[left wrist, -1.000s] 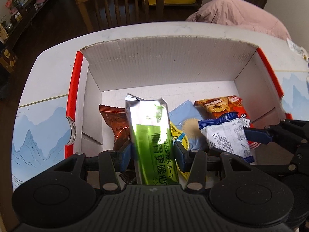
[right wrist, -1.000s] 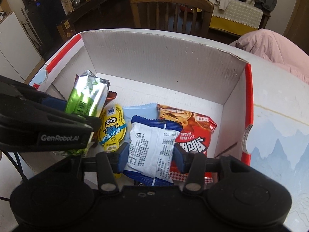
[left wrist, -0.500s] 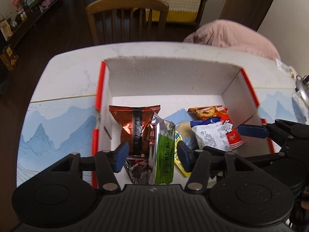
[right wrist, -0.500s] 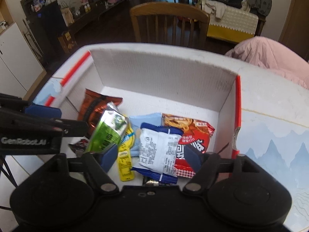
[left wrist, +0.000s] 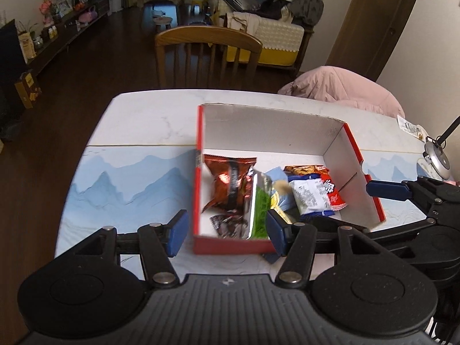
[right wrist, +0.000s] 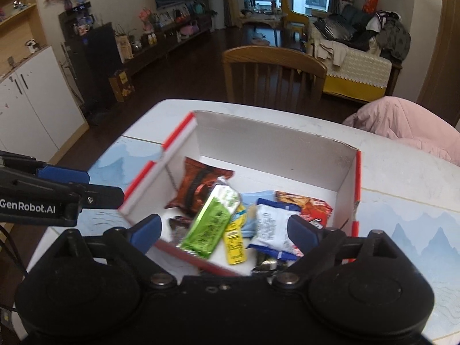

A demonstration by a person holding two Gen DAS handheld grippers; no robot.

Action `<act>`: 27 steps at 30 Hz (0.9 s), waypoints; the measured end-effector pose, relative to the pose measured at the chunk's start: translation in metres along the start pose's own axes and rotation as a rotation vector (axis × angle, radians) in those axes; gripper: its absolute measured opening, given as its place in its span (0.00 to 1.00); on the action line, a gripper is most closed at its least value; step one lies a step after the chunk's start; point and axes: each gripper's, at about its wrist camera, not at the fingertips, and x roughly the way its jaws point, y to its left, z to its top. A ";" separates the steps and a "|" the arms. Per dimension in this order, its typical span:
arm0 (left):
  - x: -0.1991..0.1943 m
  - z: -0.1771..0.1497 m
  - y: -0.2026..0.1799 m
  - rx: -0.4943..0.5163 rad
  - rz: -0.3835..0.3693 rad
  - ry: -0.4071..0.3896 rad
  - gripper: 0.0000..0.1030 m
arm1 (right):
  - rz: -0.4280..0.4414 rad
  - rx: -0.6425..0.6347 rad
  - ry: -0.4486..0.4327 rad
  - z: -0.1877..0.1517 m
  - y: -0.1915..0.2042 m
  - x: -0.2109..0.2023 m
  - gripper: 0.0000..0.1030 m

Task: Organize snacks
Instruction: 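Open both grippers, releasing the biscuit packet and wafer bar into the box, then withdraw both grippers from the box toward the remaining snacks on the table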

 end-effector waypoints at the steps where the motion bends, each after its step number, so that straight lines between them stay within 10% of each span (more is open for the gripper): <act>1: -0.006 -0.004 0.003 0.000 0.000 -0.005 0.56 | 0.003 0.000 -0.005 -0.001 0.004 -0.003 0.92; 27: -0.074 -0.098 0.040 0.000 -0.007 -0.052 0.75 | 0.057 0.030 -0.031 -0.089 0.075 -0.054 0.99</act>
